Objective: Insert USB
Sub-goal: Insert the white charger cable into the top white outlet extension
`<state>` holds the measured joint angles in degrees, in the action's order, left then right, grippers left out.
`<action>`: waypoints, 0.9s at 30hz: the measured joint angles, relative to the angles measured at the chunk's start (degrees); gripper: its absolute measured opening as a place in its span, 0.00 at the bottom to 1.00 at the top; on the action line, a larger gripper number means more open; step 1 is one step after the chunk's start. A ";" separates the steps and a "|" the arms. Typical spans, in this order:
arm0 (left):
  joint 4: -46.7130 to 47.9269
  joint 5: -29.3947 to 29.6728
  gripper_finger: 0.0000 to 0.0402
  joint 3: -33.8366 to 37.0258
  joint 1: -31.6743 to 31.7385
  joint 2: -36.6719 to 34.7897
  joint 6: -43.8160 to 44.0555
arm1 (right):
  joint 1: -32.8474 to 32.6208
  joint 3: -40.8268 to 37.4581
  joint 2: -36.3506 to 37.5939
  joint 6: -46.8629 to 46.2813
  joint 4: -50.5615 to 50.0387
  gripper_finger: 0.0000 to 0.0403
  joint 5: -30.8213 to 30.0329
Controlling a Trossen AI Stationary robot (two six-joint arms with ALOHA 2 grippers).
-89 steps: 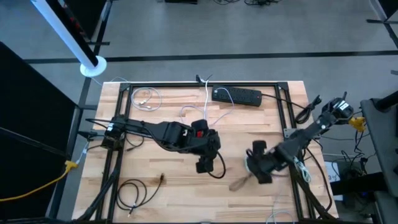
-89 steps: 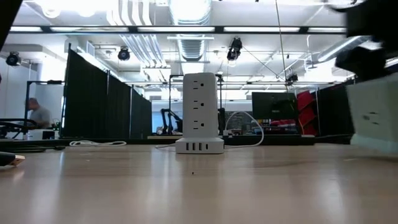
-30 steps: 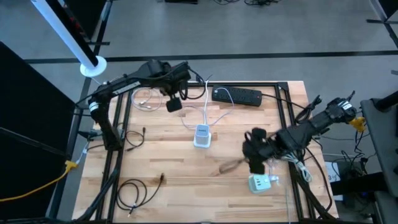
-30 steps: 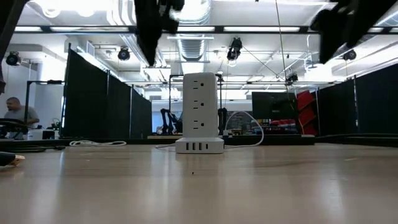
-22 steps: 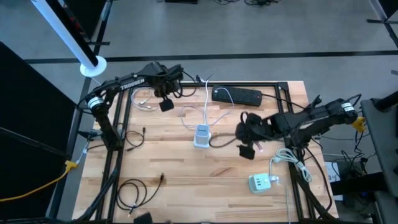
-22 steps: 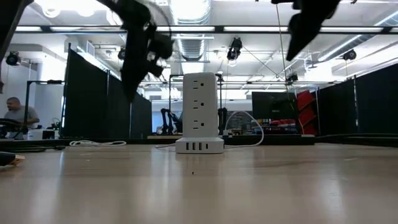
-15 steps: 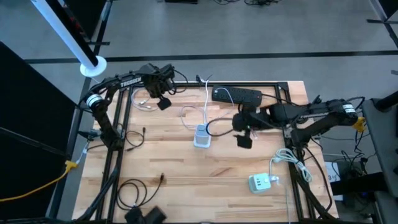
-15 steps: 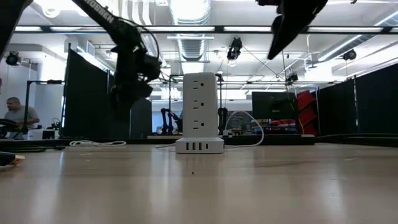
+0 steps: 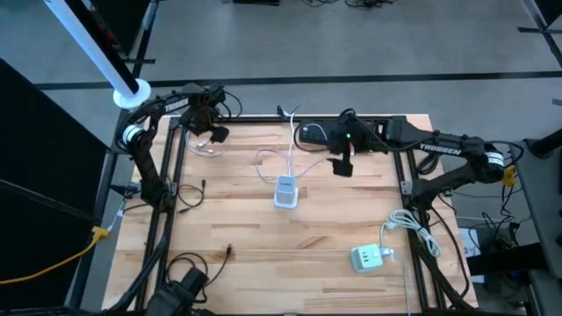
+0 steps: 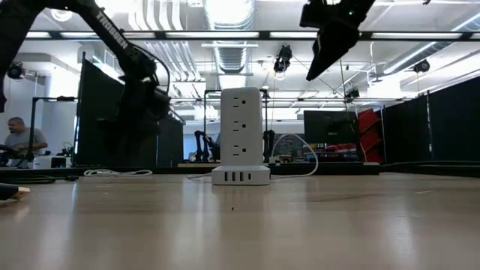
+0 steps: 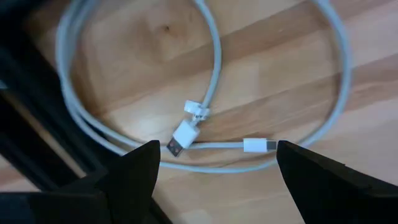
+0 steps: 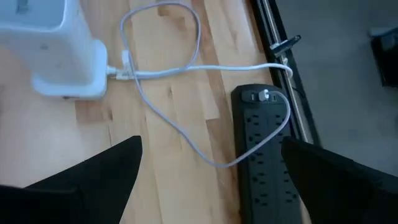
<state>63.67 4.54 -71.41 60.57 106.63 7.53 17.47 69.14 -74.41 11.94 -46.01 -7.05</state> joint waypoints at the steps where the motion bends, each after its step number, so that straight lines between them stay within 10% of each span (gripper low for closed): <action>1: -0.49 -0.04 0.77 0.50 0.17 0.91 -0.15 | -0.01 0.00 0.00 -0.86 0.02 0.92 0.01; 9: -1.18 -1.22 0.71 2.17 0.46 6.24 -2.48 | -2.29 0.00 0.00 -8.30 -0.15 0.92 0.22; 17: -1.80 -5.96 0.07 2.53 -1.32 5.07 -5.69 | -5.26 -0.02 0.00 -13.25 0.24 0.92 -0.40; 22: -2.65 -8.61 0.05 2.79 -4.14 3.73 -7.41 | -5.90 -0.04 0.00 -13.70 2.56 0.92 -0.46; 27: -7.44 -23.57 0.05 2.77 -9.35 -3.27 -8.05 | -6.25 -0.04 0.00 -10.64 6.36 0.92 -0.46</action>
<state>56.23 -19.03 -68.64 51.22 103.36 -0.52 11.22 69.10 -74.41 1.30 -39.64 -7.51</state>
